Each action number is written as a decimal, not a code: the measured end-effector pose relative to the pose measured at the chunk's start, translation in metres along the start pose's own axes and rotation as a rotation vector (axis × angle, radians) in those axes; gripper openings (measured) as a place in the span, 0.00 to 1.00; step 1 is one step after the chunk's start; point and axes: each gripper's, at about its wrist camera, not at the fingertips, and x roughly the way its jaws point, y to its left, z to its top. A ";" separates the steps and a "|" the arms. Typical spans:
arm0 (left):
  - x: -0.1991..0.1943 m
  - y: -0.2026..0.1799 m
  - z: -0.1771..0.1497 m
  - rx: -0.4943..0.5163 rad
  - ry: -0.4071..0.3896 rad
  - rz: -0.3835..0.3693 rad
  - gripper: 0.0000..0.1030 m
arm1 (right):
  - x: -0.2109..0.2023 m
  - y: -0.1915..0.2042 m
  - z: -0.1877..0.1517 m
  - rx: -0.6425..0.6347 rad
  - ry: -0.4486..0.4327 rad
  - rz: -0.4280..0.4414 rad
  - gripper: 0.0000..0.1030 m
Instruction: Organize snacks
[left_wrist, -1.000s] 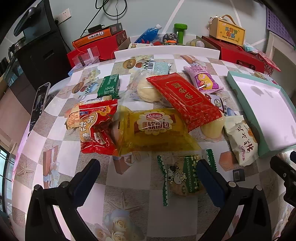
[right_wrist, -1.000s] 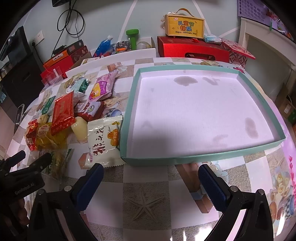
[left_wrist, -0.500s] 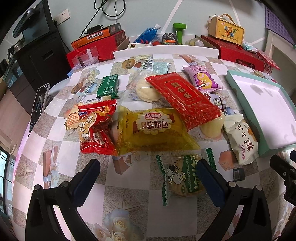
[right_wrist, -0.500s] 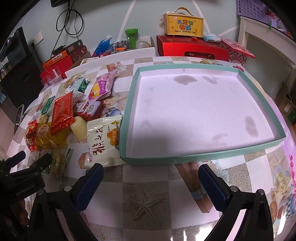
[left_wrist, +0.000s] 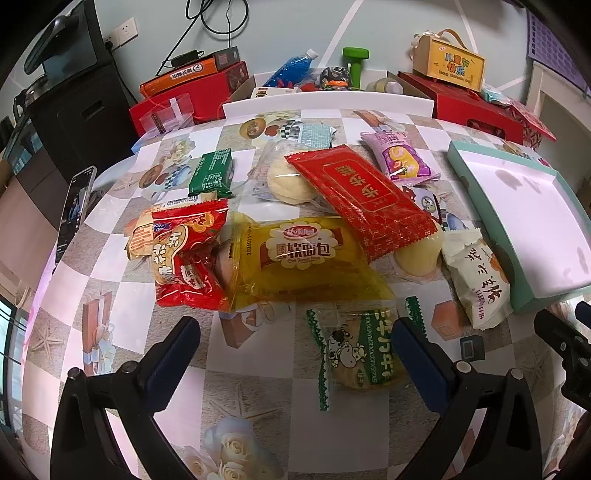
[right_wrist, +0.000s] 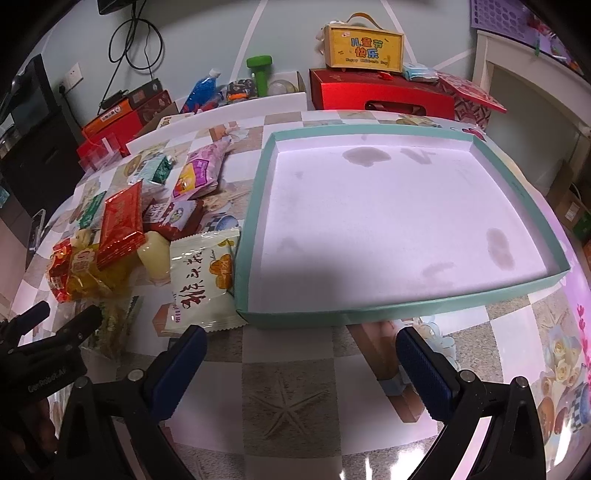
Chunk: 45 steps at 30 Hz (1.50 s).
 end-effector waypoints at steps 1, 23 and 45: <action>0.000 0.000 0.000 0.001 0.000 -0.001 1.00 | 0.000 0.000 0.000 0.001 0.001 -0.001 1.00; 0.001 -0.002 0.000 0.005 0.003 -0.022 1.00 | -0.002 0.001 0.003 -0.004 -0.007 -0.012 1.00; -0.013 0.042 0.009 -0.196 -0.076 -0.120 1.00 | -0.014 0.037 0.013 -0.065 -0.090 0.111 1.00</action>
